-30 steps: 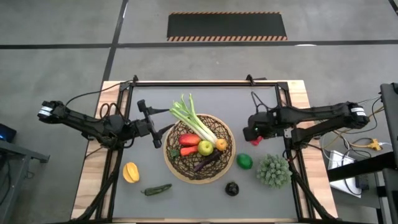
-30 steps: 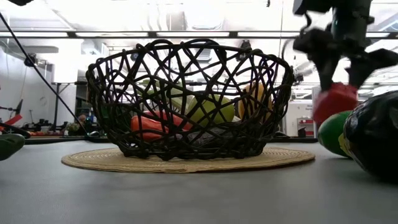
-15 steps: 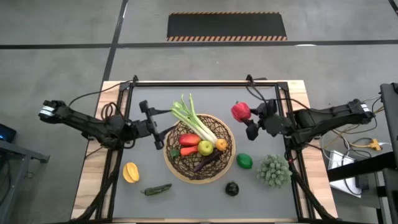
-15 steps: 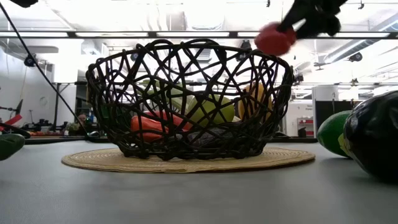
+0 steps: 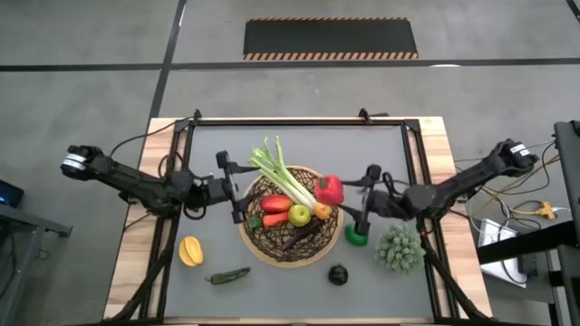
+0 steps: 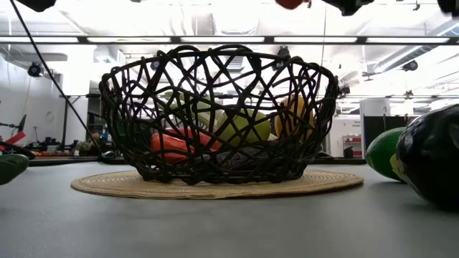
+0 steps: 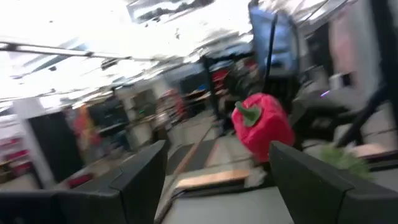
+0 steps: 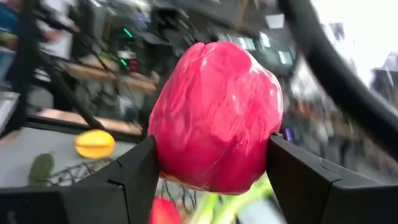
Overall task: Build produce basket
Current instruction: Put the red bell pepper into the wire basket
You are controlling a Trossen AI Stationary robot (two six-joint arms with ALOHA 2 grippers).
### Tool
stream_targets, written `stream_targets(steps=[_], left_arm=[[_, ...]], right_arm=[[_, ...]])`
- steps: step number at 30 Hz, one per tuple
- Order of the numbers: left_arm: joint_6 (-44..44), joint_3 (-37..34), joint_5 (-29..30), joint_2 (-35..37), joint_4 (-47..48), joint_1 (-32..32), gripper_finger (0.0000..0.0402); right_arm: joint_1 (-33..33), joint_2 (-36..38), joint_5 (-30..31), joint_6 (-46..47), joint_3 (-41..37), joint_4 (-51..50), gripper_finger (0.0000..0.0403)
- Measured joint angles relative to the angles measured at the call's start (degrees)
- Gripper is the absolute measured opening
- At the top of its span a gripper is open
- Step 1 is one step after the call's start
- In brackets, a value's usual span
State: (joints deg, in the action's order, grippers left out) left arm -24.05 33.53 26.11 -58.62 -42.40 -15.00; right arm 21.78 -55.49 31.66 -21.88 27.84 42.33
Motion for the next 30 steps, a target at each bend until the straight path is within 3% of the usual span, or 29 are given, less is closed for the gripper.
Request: stream_targets(steps=[4,9,18,30], left_arm=[[3.1,0.0,-6.9,-2.2,-5.4,0.0,0.0263],[4.3,1.1,-10.2,-6.8,-11.0,0.0,0.0263],[5.8,7.2,-10.2,-16.9,-14.0,0.0,0.0263],[11.1,14.6,-10.2,-28.6,-14.2,3.3,0.0262]], right_arm=[[0.0,-4.6,-3.6,-8.1,-5.4,17.7,0.0246],[0.0,-10.8,-3.6,-12.4,-6.9,27.2,0.0246],[0.0,-18.9,-2.6,-15.4,-4.5,29.1,0.0246],[0.1,-21.5,-1.6,-15.4,-4.2,28.7,0.0247]])
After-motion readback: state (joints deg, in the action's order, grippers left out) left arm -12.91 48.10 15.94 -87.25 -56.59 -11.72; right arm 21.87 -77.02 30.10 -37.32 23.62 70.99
